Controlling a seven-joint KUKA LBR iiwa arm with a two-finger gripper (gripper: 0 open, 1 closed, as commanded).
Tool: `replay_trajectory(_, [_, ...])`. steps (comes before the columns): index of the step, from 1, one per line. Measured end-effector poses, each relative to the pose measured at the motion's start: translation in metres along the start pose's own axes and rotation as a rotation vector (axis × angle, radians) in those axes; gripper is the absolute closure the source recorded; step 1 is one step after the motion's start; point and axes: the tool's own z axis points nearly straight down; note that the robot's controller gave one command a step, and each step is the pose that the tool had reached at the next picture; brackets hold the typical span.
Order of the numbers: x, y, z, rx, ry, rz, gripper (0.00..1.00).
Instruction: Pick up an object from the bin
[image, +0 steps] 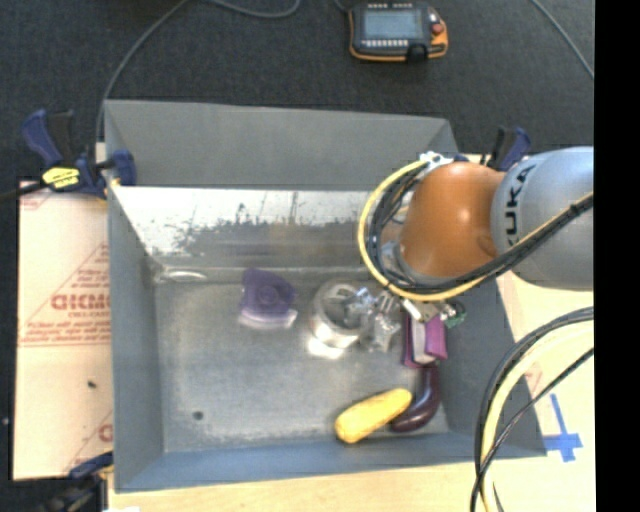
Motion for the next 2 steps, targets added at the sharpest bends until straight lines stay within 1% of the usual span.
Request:
replay_trajectory(1, [0.000,0.000,0.000,0.000,0.000,0.000,1.00])
replay_trajectory(2, [-0.002,0.003,-0.013,0.004,-0.007,0.012,1.00])
